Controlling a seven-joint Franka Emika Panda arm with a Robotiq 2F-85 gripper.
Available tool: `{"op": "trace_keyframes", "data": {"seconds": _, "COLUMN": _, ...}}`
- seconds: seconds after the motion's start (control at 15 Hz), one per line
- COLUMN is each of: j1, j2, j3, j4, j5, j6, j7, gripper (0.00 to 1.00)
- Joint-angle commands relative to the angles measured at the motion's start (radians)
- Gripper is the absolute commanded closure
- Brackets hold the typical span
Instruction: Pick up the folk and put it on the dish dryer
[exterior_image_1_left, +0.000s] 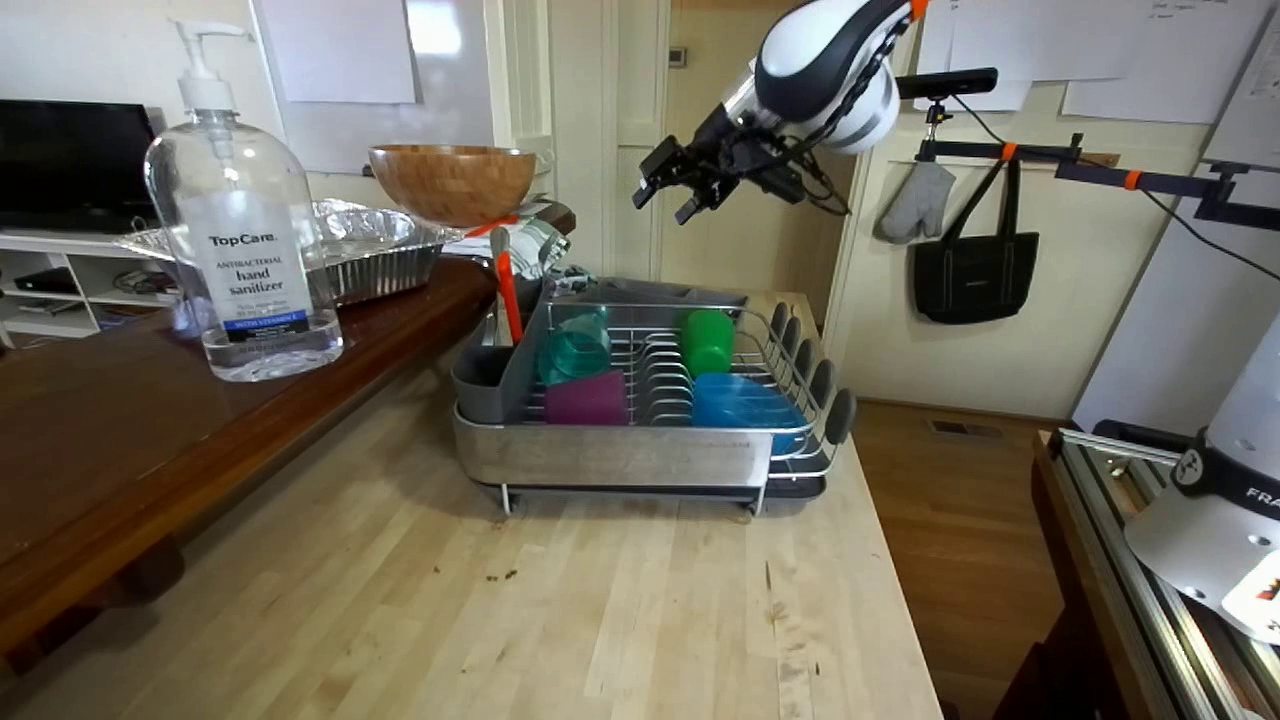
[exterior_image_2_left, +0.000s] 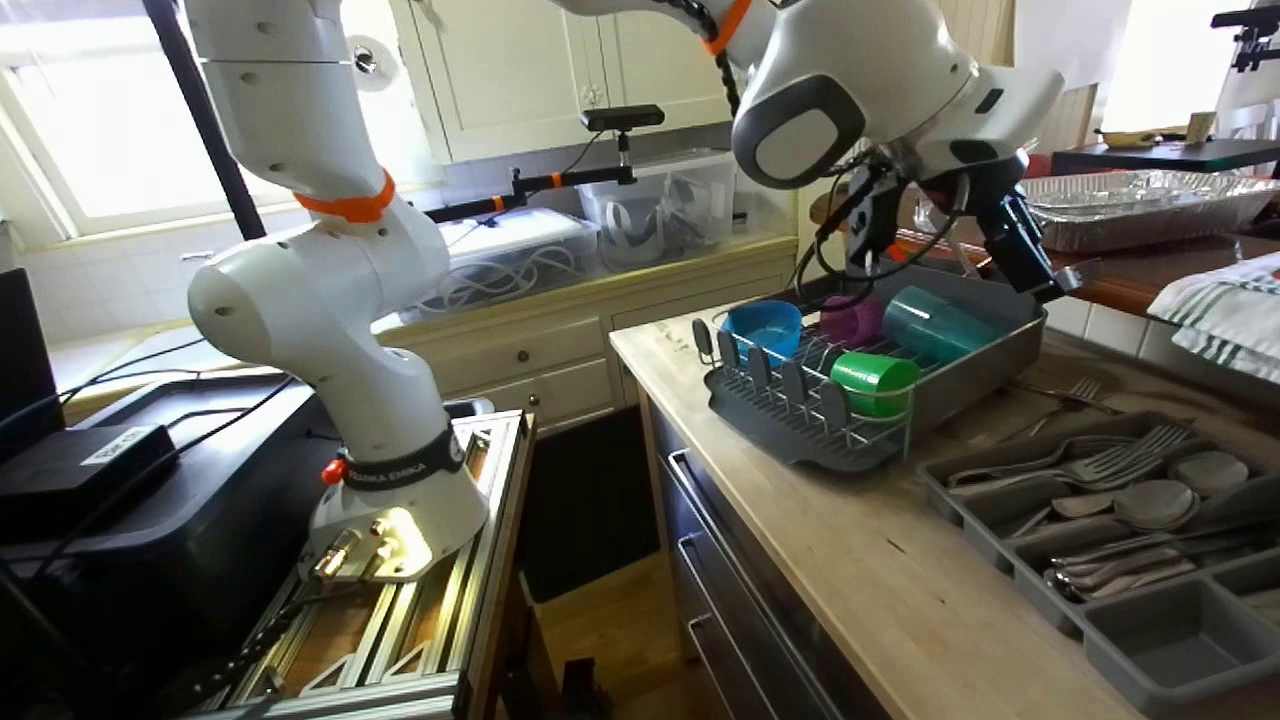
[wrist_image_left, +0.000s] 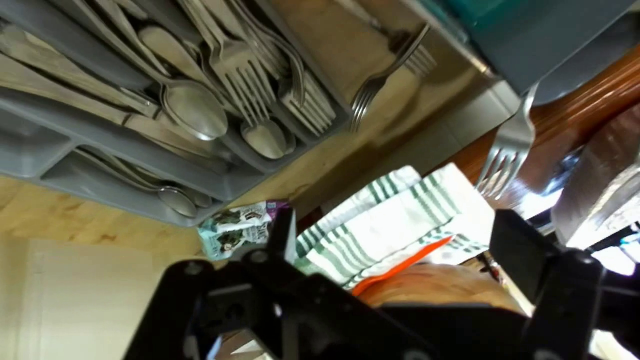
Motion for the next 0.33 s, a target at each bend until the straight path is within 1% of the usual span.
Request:
{"op": "trace_keyframes", "data": {"seconds": 0.0, "j1": -0.145, "j2": -0.136, "j3": 0.143, "j4": -0.002, "j5": 0.205, "j6": -0.253, "j7": -0.278, "gripper": 0.00}}
{"op": "trace_keyframes", "data": {"seconds": 0.07, "j1": -0.143, "j2": -0.155, "j3": 0.140, "j4": 0.012, "j5": 0.252, "j6": -0.299, "j7": -0.352, "gripper": 0.01}}
{"op": "trace_keyframes", "data": {"seconds": 0.13, "j1": -0.109, "j2": -0.104, "j3": 0.115, "j4": 0.007, "j5": 0.166, "j6": -0.203, "j7": -0.227, "gripper": 0.00}}
{"op": "trace_keyframes", "data": {"seconds": 0.2, "j1": -0.118, "j2": -0.129, "j3": 0.123, "j4": 0.013, "j5": 0.202, "j6": -0.245, "j7": -0.280, "gripper": 0.00}}
{"op": "trace_keyframes", "data": {"seconds": 0.27, "j1": -0.122, "j2": -0.146, "j3": 0.125, "j4": 0.015, "j5": 0.218, "j6": -0.264, "j7": -0.304, "gripper": 0.00}}
